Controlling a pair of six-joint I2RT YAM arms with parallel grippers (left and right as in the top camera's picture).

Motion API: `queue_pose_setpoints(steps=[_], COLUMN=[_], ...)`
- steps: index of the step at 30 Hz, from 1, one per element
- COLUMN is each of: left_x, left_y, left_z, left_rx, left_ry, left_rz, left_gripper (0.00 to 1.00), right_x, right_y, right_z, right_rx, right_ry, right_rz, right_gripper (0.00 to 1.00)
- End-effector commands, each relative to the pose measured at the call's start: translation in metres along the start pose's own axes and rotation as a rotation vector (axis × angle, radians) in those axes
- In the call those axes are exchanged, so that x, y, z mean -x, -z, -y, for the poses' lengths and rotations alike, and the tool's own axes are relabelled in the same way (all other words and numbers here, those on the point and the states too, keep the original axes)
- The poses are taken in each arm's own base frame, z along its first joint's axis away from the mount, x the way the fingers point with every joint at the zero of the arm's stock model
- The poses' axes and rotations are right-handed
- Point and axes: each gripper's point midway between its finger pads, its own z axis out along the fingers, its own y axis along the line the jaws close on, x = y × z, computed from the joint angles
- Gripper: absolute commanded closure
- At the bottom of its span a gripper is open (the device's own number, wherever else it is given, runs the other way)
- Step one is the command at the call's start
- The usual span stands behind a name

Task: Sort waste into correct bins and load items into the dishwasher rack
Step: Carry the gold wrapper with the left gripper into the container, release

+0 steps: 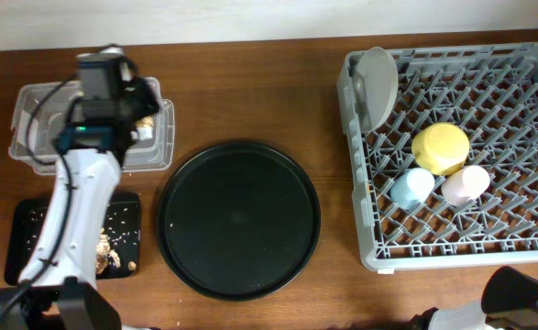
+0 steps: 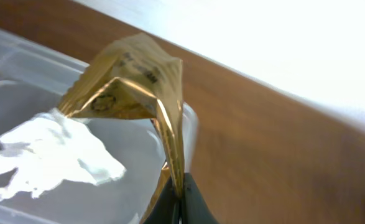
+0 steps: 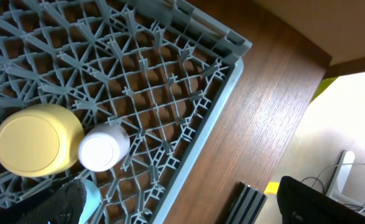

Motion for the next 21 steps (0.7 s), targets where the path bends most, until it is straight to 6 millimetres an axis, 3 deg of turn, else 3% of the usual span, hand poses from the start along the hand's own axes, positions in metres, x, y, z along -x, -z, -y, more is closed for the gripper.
queue_pose_setpoints(steps=[1,6,9,11,12,13,14,17,21], left_x=[0.011,0.014,0.012,0.012,0.012,0.012,0.012,0.013,0.026], left_y=[-0.024,-0.056,-0.06,-0.06,-0.06,-0.06,-0.06,-0.06,-0.046], left_z=[-0.042,-0.058,-0.058,-0.058,-0.058,-0.058,-0.058,-0.058,-0.053], left_rx=[0.071,0.062,0.064,0.063,0.063,0.063,0.063,0.06,0.041], left_ry=[0.28,0.311,0.311,0.311,0.311,0.311,0.311,0.311,0.31], left_rz=[0.035,0.053,0.049,0.05,0.05,0.05,0.05,0.056,0.092], left_gripper=[1.0,0.92,0.96,0.78,0.52,0.36,0.29,0.18,0.18], right_x=[0.0,0.0,0.0,0.0,0.0,0.0,0.0,0.0,0.0], right_y=[-0.002,-0.002,-0.002,-0.002,-0.002,-0.002,-0.002,-0.002,-0.002], right_z=[0.003,0.003,0.003,0.003,0.003,0.003,0.003,0.003,0.003], right_rx=[-0.022,-0.022,-0.022,-0.022,-0.022,-0.022,-0.022,-0.022,-0.022], right_ry=[-0.01,-0.01,-0.01,-0.01,-0.01,-0.01,-0.01,-0.01,-0.01], right_rz=[-0.001,-0.001,-0.001,-0.001,-0.001,-0.001,-0.001,-0.001,-0.001], right_gripper=[0.01,0.01,0.01,0.01,0.01,0.01,0.01,0.01,0.01])
